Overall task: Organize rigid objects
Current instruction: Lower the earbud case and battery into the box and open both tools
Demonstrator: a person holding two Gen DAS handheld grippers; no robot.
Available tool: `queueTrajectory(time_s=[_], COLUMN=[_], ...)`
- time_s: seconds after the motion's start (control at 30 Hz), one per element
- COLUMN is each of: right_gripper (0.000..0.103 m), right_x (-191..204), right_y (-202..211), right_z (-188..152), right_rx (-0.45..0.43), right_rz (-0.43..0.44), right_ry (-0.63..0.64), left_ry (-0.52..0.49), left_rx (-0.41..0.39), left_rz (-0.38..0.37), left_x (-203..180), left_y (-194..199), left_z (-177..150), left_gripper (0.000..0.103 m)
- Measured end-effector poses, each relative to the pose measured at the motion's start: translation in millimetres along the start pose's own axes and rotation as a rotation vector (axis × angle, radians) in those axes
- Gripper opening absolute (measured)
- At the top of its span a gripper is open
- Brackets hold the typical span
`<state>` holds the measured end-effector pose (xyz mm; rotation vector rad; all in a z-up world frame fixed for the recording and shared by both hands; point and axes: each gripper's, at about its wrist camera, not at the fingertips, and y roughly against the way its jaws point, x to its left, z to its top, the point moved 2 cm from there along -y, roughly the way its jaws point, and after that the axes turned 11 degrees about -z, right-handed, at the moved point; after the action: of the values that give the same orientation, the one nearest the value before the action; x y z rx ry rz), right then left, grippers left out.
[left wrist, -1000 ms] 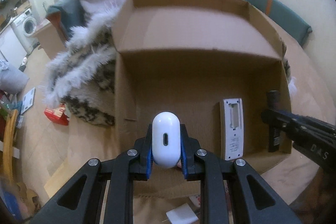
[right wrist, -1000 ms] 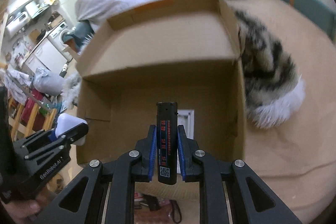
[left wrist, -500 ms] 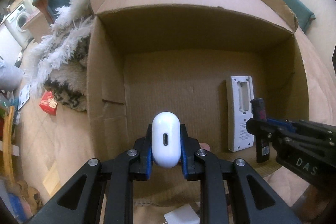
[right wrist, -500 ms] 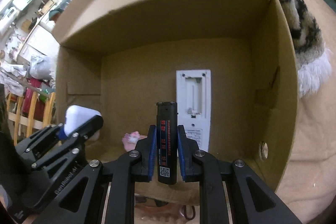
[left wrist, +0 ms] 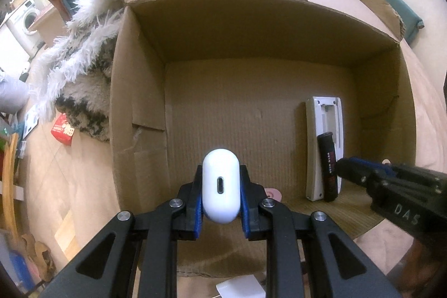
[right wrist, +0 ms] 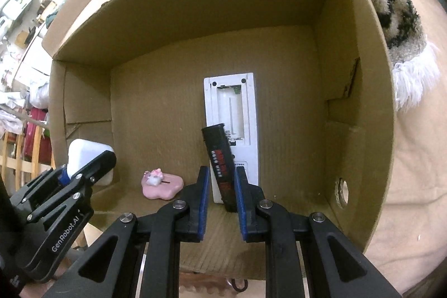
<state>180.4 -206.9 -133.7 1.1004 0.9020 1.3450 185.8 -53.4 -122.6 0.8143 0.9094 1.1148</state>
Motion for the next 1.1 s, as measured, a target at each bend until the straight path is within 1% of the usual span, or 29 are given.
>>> queueTrajectory(time_s=[0.1, 0.13, 0.2, 0.23, 0.27, 0.3, 0.43, 0.53, 0.57, 0.6, 0.63, 0.67, 0.7, 0.77, 0.83, 1.0, 1.1], right_gripper=[0.02, 0.022, 0.03, 0.046, 0.072, 0.079, 0.083, 0.091, 0.093, 0.093, 0.094, 0.094, 0.094, 0.094, 0.094, 0.094, 0.094], right_x=[0, 0, 0, 0, 0, 0, 4, 5, 6, 6, 6, 5, 6, 2, -1, 0, 1], right_y=[5, 6, 8, 8, 10, 12, 19, 24, 24, 25, 25, 26, 25, 28, 31, 30, 30], right_z=[1, 0, 0, 2, 2, 3, 6, 8, 8, 9, 9, 10, 10, 12, 12, 13, 13], right_rx=[-0.02, -0.023, -0.022, -0.025, -0.034, -0.049, -0.082, -0.115, -0.123, -0.131, -0.136, -0.14, -0.142, -0.142, -0.142, -0.14, -0.14], right_rz=[-0.004, 0.001, 0.039, 0.049, 0.05, 0.048, 0.058, 0.043, 0.039, 0.039, 0.04, 0.04, 0.036, 0.032, 0.028, 0.014, 0.013], right_ry=[-0.005, -0.008, -0.02, -0.024, -0.026, -0.027, -0.013, -0.004, -0.002, -0.003, -0.006, -0.009, -0.011, -0.018, -0.022, -0.017, -0.014], left_ry=[-0.012, -0.015, -0.014, -0.008, -0.005, -0.002, 0.006, 0.01, 0.011, 0.014, 0.016, 0.016, 0.013, -0.006, -0.019, 0.005, 0.012], left_rx=[-0.008, -0.011, -0.011, -0.01, -0.009, -0.009, -0.022, -0.04, -0.039, -0.035, -0.035, -0.039, -0.048, -0.059, -0.064, -0.057, -0.057], left_rz=[-0.004, -0.003, -0.002, -0.003, -0.002, -0.002, 0.009, 0.003, -0.008, -0.021, -0.031, -0.038, -0.048, -0.05, -0.036, -0.041, -0.029], left_x=[-3, -3, -2, -2, -1, -1, 2, 3, 3, 2, 1, 1, -1, -6, -8, -6, -4], left_y=[0, 1, 2, 2, 2, 2, 5, 10, 11, 11, 11, 12, 14, 17, 19, 18, 18], left_z=[-1, -1, -2, -2, -3, -3, -2, -1, -1, 0, 0, 0, 0, 3, 4, 8, 7], left_gripper=[0.019, 0.019, 0.019, 0.019, 0.019, 0.019, 0.019, 0.02, 0.025, 0.035, 0.043, 0.054, 0.058, 0.058, 0.059, 0.059, 0.059])
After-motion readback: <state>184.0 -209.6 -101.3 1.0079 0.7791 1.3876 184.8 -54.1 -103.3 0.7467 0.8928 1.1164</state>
